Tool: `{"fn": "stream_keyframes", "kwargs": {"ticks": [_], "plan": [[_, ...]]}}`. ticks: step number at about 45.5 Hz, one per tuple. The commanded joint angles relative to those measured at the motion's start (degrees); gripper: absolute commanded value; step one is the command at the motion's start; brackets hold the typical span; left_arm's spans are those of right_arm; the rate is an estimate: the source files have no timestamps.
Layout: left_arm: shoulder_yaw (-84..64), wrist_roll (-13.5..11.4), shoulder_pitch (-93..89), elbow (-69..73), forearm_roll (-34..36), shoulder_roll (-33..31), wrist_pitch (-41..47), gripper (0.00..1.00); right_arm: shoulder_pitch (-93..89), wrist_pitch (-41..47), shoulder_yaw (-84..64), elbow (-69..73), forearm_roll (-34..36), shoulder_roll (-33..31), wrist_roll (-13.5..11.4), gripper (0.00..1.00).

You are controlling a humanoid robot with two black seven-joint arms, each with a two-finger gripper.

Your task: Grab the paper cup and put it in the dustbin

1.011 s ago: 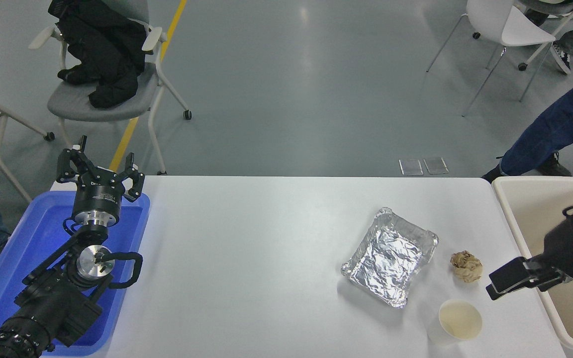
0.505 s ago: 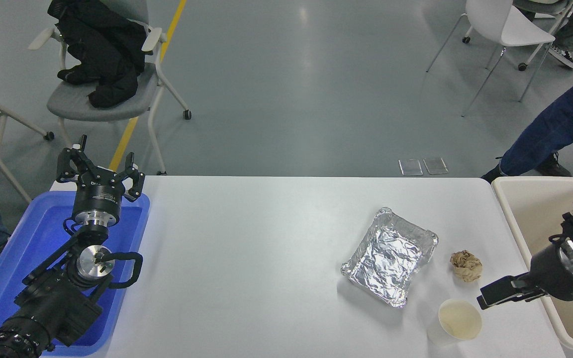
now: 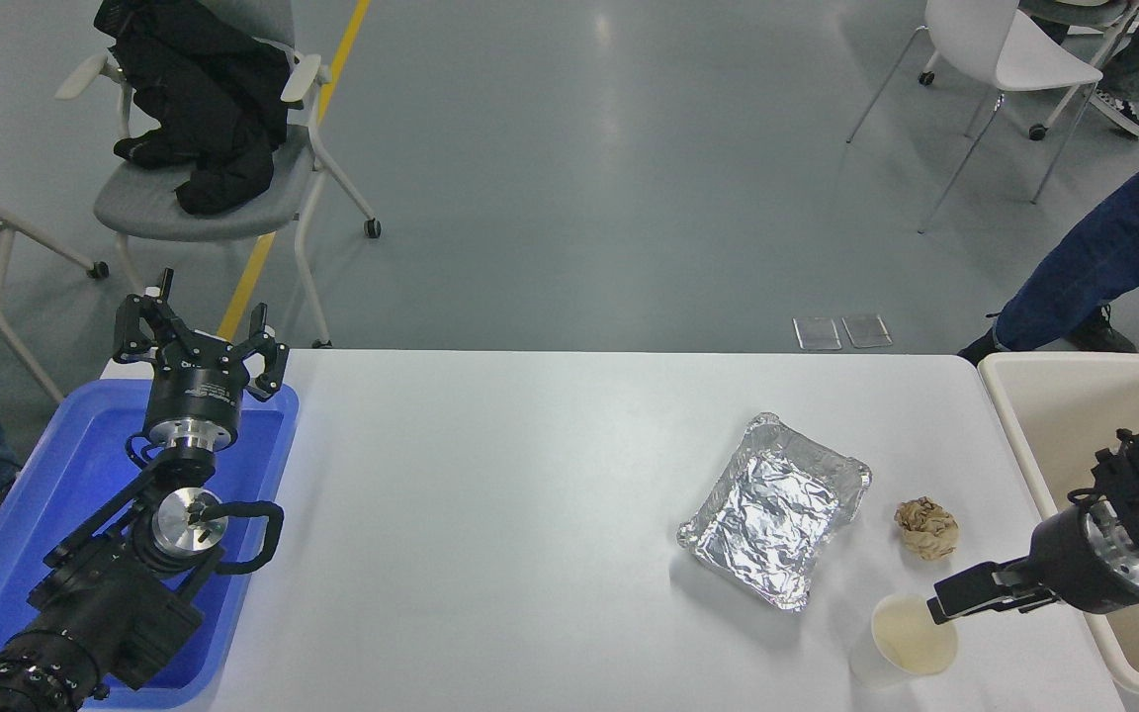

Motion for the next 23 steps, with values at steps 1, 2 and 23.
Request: {"fn": "stream_keyframes", "kwargs": {"ticks": [1,2,23], "plan": [[0.0,0.0,0.0,0.0,0.0,0.0,0.0,0.99,-7.86,-1.19,5.61,-3.16,0.03,1.1,-0.01,1.0],[0.0,0.0,0.0,0.0,0.0,0.0,0.0,0.99,-8.57,-1.37,6.14,-3.69,-0.06,1.28,-0.01,1.0],[0.09,0.0,0.0,0.0,0.0,0.0,0.0,0.99,-12.62,-1.63,7.9,-7.47,-0.85,3.48,0.52,0.36]]}}
